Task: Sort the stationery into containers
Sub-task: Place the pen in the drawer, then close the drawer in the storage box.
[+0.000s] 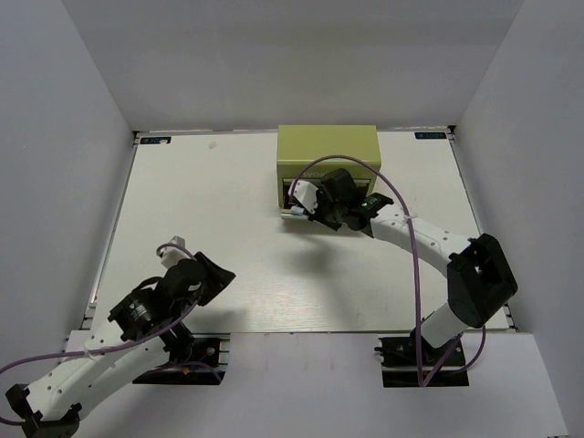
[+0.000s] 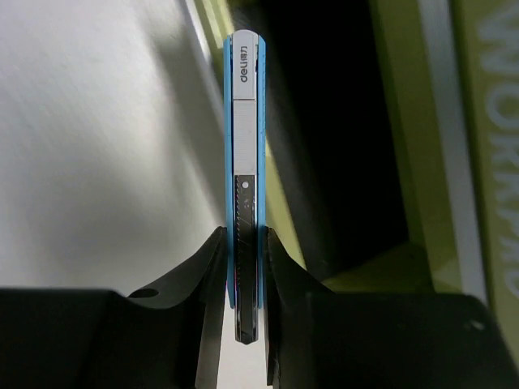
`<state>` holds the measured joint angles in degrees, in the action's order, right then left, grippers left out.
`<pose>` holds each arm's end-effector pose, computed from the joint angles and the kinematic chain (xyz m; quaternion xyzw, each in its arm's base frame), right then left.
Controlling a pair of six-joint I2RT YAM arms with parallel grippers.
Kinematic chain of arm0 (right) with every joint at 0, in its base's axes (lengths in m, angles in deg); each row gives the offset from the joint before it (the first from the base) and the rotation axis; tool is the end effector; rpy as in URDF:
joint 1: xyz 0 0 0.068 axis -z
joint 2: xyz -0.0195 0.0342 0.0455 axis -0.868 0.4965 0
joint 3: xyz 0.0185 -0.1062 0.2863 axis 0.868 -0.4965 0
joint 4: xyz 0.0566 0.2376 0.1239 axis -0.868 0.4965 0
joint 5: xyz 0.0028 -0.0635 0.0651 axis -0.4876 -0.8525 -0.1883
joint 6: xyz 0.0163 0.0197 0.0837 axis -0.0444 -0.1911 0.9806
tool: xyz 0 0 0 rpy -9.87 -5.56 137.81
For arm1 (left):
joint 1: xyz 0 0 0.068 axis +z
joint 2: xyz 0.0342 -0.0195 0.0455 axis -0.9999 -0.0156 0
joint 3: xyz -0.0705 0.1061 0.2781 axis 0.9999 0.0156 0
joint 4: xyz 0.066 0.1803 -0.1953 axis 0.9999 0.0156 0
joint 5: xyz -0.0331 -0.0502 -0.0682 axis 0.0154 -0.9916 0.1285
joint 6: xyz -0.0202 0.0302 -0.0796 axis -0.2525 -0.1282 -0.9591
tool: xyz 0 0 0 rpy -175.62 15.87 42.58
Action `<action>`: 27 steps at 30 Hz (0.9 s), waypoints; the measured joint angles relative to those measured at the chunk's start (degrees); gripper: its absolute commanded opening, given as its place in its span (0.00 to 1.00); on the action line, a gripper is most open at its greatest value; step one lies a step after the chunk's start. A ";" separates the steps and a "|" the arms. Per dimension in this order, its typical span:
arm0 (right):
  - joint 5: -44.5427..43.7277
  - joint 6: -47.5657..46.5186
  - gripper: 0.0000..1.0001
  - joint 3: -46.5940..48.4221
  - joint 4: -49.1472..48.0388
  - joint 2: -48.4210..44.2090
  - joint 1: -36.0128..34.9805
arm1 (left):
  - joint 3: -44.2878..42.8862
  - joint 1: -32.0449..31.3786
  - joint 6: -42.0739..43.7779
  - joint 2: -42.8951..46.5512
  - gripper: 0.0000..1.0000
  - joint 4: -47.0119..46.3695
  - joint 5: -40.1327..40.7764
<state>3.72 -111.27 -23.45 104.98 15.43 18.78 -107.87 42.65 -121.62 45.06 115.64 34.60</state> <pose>0.2898 0.2569 0.2575 -0.5655 0.7220 0.0282 0.3977 0.0875 -0.0538 0.2219 -0.2779 0.8702 -0.2447 0.3251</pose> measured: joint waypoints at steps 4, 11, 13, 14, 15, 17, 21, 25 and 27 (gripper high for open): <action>-1.57 -2.32 0.00 -0.70 -0.85 -1.42 3.72 | 0.07 0.00 1.14 -2.40 0.59 -2.40 -0.63; -1.84 -5.90 0.35 -0.83 -2.43 -2.05 7.52 | 0.11 0.00 2.36 -4.02 0.59 -5.44 -1.20; -1.79 -6.62 0.43 -0.81 -2.54 -1.40 8.35 | 0.37 0.00 2.58 -4.04 0.59 -6.32 -1.29; -1.79 -6.80 0.45 -0.70 -2.51 -0.90 8.76 | 0.50 0.00 2.69 -4.15 0.59 -6.51 -1.36; -1.75 -6.86 0.45 -0.46 -2.40 -0.28 9.16 | 0.59 0.00 2.73 -4.26 0.59 -6.64 -1.42; -1.11 -6.86 0.46 0.04 -2.40 0.72 9.90 | 0.70 0.00 2.75 -4.50 0.59 -6.80 -1.53; 2.05 -6.60 0.28 1.51 -1.92 0.90 11.37 | 0.70 0.00 2.78 -4.57 0.59 -7.41 -1.68; 10.80 -7.41 0.00 3.02 -0.79 0.39 12.79 | 0.90 0.00 2.82 -4.98 0.59 -8.24 -1.86; 17.18 -9.97 0.00 3.61 2.36 -0.17 13.33 | 1.03 0.00 2.89 -5.35 0.59 -8.66 -1.95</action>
<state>20.90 -121.24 -19.84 107.34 15.25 32.11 -106.85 42.65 -118.73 39.71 106.98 32.65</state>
